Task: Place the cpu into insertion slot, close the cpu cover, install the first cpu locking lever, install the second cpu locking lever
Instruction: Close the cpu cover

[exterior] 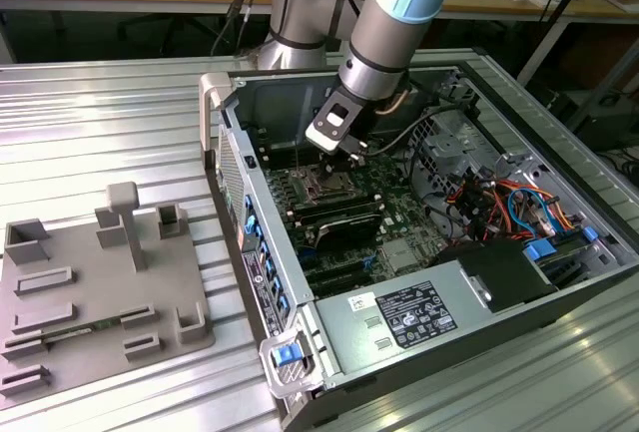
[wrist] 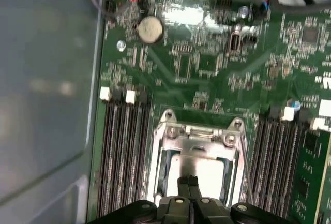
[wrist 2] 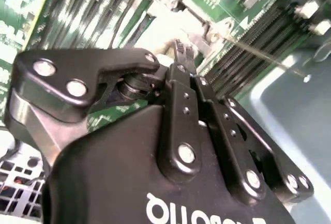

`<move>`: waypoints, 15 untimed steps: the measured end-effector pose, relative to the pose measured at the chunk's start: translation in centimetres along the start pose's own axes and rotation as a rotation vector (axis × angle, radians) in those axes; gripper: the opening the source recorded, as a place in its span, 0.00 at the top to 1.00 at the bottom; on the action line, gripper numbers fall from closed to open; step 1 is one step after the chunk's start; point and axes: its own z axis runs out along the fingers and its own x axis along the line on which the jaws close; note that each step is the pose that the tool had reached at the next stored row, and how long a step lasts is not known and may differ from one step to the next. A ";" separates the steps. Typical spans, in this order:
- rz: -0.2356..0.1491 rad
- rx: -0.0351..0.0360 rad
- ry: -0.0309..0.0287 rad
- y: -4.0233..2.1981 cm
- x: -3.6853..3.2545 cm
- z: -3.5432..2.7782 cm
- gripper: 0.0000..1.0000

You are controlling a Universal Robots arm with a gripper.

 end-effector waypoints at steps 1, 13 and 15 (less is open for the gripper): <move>0.000 0.0001 0.0001 0.69 -0.08 -0.05 0.89; -0.038 0.0015 -0.0027 1.11 -0.13 -0.10 0.89; -0.038 0.0015 -0.0027 0.91 -0.11 -0.09 0.89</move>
